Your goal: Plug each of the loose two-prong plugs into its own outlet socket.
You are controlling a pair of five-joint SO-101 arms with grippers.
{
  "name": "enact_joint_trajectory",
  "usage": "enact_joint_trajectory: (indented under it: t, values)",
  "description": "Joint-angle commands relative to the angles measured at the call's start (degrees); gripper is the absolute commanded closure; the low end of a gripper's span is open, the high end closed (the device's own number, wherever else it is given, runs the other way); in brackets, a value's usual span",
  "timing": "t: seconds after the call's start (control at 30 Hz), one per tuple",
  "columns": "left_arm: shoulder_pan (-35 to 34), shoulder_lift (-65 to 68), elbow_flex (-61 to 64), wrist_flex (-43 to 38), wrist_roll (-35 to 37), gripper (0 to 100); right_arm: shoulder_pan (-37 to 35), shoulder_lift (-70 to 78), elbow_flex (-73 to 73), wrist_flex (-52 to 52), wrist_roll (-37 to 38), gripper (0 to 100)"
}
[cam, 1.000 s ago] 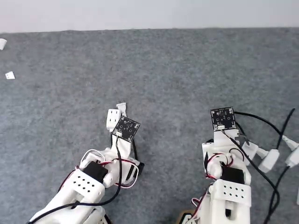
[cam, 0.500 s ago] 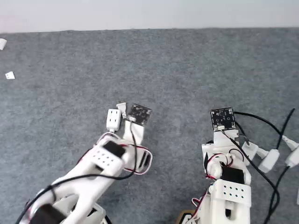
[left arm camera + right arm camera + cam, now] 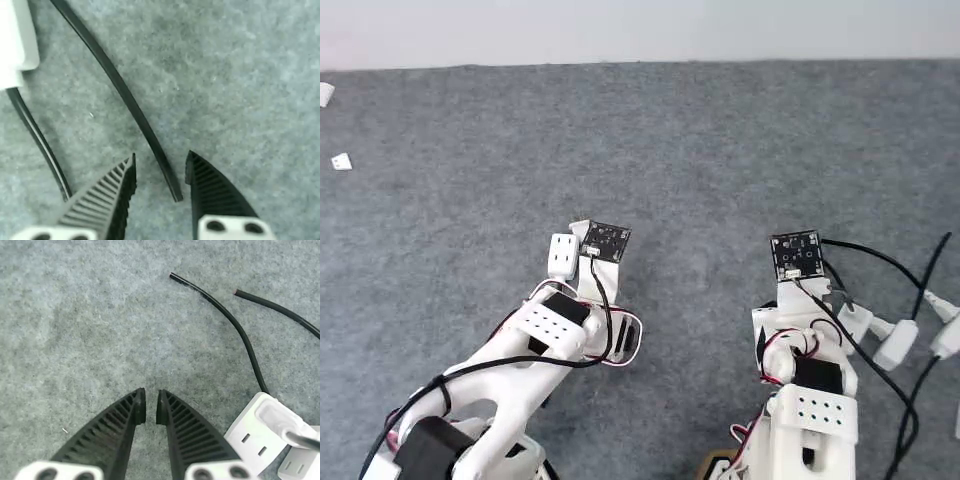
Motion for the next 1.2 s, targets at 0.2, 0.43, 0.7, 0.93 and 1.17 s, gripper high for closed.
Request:
enact_joint_trajectory:
  t: [0.2, 0.43, 0.7, 0.93, 1.17]
  values:
    - [2.90, 6.07, -4.35, -1.49, 0.62, 99, 0.40, -1.19, -0.97, 0.22, 0.53, 94.5]
    - [3.16, 8.26, -6.90, 0.18, 0.53, 99, 0.40, -1.19, -0.97, 0.22, 0.53, 94.5]
    - [9.32, -6.86, -10.51, 12.04, 0.44, 99, 0.40, -1.19, -0.97, 0.22, 0.53, 94.5]
    - [11.34, -21.45, -15.08, 24.18, -9.23, 99, 0.40, -1.19, -0.97, 0.22, 0.53, 94.5]
    - [3.52, -21.54, -13.67, 20.75, -6.15, 99, 0.40, -1.19, -0.97, 0.40, 0.53, 94.5]
